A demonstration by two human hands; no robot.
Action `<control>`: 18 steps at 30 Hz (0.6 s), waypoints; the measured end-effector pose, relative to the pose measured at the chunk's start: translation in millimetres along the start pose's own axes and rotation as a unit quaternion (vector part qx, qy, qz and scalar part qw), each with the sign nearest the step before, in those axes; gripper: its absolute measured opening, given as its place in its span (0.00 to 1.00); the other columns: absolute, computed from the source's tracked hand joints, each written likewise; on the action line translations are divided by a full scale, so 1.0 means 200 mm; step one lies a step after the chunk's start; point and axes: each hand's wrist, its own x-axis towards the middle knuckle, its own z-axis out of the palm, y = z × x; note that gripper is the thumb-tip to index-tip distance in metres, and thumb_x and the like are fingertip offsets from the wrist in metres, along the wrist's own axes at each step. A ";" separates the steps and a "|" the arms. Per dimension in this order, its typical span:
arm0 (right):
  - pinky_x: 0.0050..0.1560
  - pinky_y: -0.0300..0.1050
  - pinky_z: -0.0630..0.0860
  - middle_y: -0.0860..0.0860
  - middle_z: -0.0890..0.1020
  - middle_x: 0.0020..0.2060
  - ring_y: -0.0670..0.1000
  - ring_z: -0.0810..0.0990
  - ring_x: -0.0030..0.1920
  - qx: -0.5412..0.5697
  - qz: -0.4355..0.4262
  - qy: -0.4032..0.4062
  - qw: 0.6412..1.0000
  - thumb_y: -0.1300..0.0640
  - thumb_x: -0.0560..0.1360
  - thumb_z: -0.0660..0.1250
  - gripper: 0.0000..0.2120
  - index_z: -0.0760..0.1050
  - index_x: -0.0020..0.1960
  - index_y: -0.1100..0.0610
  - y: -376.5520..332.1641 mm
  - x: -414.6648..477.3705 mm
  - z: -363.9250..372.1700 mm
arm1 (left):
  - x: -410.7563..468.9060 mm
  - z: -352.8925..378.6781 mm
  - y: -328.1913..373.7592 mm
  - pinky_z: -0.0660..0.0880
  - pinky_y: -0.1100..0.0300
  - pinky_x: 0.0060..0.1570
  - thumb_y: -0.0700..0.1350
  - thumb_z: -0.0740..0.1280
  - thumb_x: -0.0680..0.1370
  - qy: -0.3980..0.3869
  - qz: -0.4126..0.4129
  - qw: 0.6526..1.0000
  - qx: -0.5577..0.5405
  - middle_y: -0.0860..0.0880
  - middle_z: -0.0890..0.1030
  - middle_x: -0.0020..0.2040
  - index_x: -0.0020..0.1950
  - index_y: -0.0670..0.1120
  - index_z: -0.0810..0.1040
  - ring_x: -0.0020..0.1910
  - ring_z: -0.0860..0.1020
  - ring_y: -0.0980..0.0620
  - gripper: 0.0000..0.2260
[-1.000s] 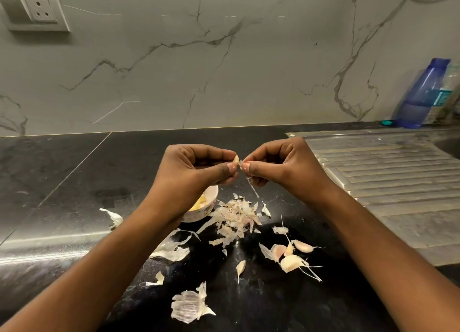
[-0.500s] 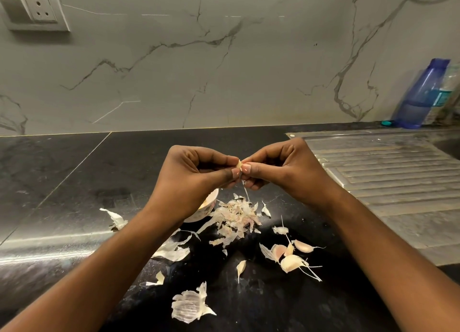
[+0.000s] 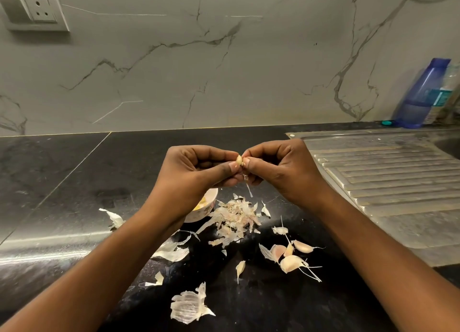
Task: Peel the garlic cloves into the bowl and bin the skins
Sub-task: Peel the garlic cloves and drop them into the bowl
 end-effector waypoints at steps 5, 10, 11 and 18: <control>0.39 0.41 0.83 0.57 0.88 0.40 0.52 0.87 0.37 0.001 -0.002 -0.004 1.000 0.65 0.80 0.73 0.04 0.86 0.52 0.61 -0.01 0.00 -0.01 | 0.01 0.00 0.01 0.85 0.59 0.48 0.40 0.72 0.73 -0.008 -0.026 0.999 -0.020 0.38 0.88 0.48 0.58 0.37 0.84 0.48 0.88 0.41 0.14; 0.39 0.43 0.83 0.55 0.87 0.38 0.53 0.87 0.37 -0.017 0.001 0.005 1.000 0.64 0.79 0.74 0.03 0.86 0.51 0.60 -0.01 0.00 -0.02 | 0.00 0.00 -0.01 0.85 0.56 0.50 0.41 0.77 0.74 0.025 0.044 0.993 0.106 0.45 0.89 0.47 0.56 0.40 0.86 0.47 0.88 0.47 0.12; 0.40 0.43 0.84 0.55 0.87 0.38 0.54 0.87 0.37 -0.020 -0.001 0.007 1.000 0.64 0.79 0.74 0.03 0.86 0.51 0.60 0.00 0.00 -0.02 | 0.00 0.00 -0.01 0.85 0.56 0.50 0.42 0.78 0.73 0.029 0.051 0.992 0.116 0.46 0.89 0.47 0.56 0.41 0.86 0.47 0.88 0.48 0.13; 0.41 0.44 0.85 0.55 0.88 0.39 0.54 0.87 0.38 -0.026 -0.003 -0.018 0.999 0.62 0.79 0.74 0.04 0.87 0.52 0.62 -0.01 0.00 -0.01 | 0.00 0.00 -0.02 0.85 0.58 0.46 0.43 0.77 0.73 0.012 0.036 0.992 0.119 0.46 0.89 0.46 0.54 0.41 0.87 0.43 0.88 0.47 0.11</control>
